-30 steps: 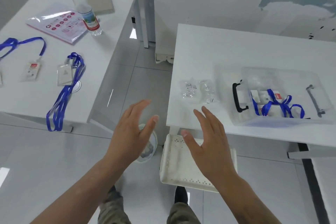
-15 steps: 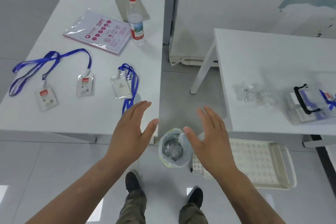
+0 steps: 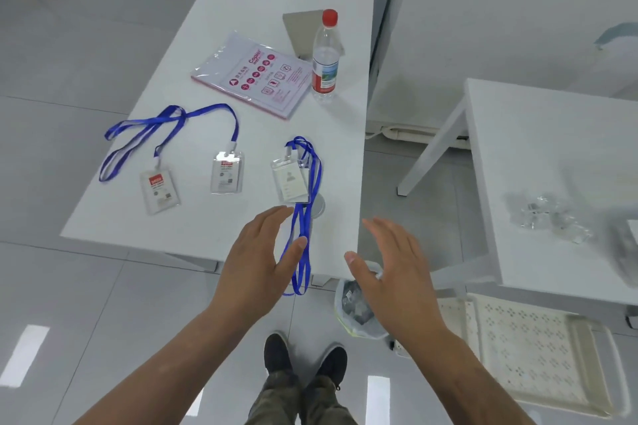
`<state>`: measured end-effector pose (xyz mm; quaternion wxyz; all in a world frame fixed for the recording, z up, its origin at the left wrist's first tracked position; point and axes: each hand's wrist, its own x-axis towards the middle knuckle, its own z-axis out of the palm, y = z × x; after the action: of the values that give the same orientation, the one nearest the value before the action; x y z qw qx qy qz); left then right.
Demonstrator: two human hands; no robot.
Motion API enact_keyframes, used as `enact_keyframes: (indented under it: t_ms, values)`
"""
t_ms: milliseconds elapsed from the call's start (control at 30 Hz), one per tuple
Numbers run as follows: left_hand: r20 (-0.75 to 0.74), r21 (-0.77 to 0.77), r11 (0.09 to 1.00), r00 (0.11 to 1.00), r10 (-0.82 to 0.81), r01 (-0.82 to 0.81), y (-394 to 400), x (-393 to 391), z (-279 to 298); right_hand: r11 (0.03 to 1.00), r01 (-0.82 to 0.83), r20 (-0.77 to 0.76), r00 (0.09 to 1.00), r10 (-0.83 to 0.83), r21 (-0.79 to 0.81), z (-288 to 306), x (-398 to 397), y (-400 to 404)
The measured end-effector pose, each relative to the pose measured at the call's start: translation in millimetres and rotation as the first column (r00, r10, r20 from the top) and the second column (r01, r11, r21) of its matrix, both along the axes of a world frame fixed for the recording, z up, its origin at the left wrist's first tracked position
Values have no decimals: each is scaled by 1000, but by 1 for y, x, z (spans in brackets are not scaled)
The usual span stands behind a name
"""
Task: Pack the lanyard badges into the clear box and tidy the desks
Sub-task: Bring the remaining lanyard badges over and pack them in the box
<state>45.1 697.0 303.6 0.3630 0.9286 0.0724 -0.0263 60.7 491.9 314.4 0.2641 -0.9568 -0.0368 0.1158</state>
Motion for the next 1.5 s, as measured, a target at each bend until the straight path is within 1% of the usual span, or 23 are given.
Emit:
enact_keyframes:
  t_ms: [233, 367, 467, 600, 833, 1033, 1100, 1167, 1233, 1300, 1433, 1500]
  values:
    - [16, 62, 991, 993, 117, -118, 24, 3, -7, 990, -134, -6, 991, 134, 35, -3, 22, 27]
    - [-19, 85, 989, 992, 125, -123, 37, 14, -22, 990, -121, -98, 987, 128, 76, -11, 32, 46]
    - [-45, 114, 990, 995, 86, -80, 46, 35, -36, 992, -80, -159, 983, 95, 96, -24, 46, 61]
    - [-107, 138, 990, 994, -22, 37, 57, 77, -59, 997, 11, -227, 974, 6, 72, -43, 76, 84]
    - [-141, 165, 964, 973, -184, 207, 74, 142, -106, 990, 126, -234, 966, -107, 68, -90, 141, 126]
    - [-133, 244, 923, 953, -274, 299, 84, 168, -135, 979, 202, -232, 952, -201, -18, -116, 177, 153]
    - [-113, 245, 918, 950, -291, 310, 86, 167, -139, 963, 270, -265, 927, -264, -14, -120, 184, 155]
    - [-105, 253, 915, 949, -298, 316, 86, 167, -139, 936, 353, -350, 876, -332, -4, -123, 190, 157]
    - [-102, 272, 909, 948, -301, 317, 87, 168, -139, 915, 402, -418, 832, -366, 0, -125, 196, 159]
    - [-82, 260, 914, 950, -301, 312, 89, 170, -138, 894, 444, -483, 796, -364, 57, -123, 202, 160]
    - [-82, 140, 924, 934, -348, 356, 96, 163, -124, 799, 575, -621, 695, -363, 176, -106, 209, 156]
    - [-59, 97, 935, 940, -336, 341, 103, 159, -111, 771, 592, -654, 683, -325, 235, -90, 211, 154]
